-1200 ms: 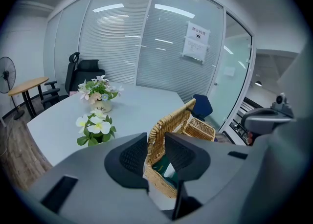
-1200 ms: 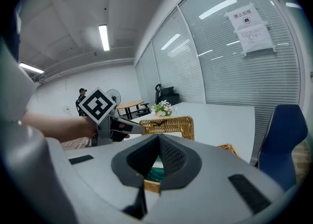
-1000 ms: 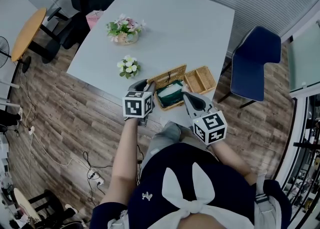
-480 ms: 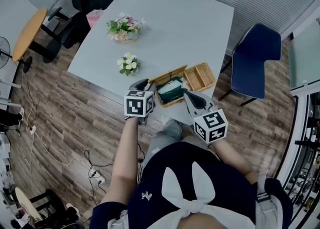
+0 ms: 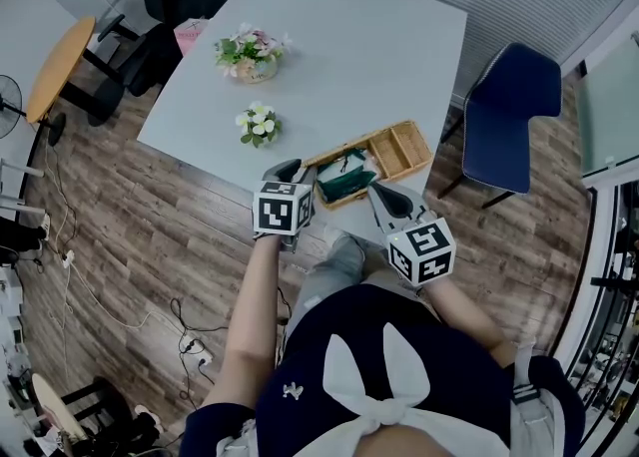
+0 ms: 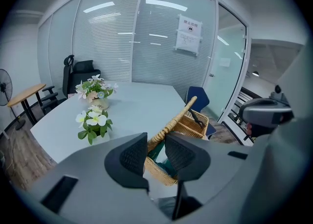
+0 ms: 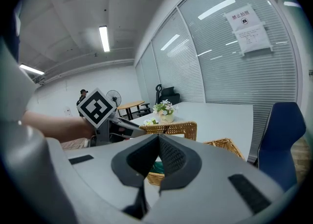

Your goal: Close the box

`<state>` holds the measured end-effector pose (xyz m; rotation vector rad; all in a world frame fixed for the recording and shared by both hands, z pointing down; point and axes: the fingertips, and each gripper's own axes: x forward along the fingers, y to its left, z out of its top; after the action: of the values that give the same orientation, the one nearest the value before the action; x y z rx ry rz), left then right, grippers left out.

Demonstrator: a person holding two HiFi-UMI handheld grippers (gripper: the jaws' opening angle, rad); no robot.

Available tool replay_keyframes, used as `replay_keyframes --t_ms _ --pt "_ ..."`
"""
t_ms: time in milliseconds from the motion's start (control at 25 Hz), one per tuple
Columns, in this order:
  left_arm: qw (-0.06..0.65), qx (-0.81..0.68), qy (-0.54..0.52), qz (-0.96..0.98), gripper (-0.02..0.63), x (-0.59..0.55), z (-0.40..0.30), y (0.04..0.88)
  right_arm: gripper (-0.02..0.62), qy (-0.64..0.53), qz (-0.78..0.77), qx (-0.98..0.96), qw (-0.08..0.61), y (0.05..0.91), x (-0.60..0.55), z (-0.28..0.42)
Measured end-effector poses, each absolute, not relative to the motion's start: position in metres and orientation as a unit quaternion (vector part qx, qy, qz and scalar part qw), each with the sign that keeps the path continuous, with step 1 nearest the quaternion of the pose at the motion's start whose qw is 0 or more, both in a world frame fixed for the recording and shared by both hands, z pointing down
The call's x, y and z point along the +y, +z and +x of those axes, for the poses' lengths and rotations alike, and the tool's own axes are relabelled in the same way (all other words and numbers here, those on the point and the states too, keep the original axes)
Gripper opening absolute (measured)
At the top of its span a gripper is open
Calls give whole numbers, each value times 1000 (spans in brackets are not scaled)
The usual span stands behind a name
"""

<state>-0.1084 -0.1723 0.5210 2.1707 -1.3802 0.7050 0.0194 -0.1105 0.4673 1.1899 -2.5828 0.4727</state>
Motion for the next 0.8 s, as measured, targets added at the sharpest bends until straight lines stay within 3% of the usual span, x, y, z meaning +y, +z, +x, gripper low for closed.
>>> replay_keyframes --t_ms 800 --pt "209 -498 293 789 118 -155 -101 528 4 169 423 -881 130 471 -96 30"
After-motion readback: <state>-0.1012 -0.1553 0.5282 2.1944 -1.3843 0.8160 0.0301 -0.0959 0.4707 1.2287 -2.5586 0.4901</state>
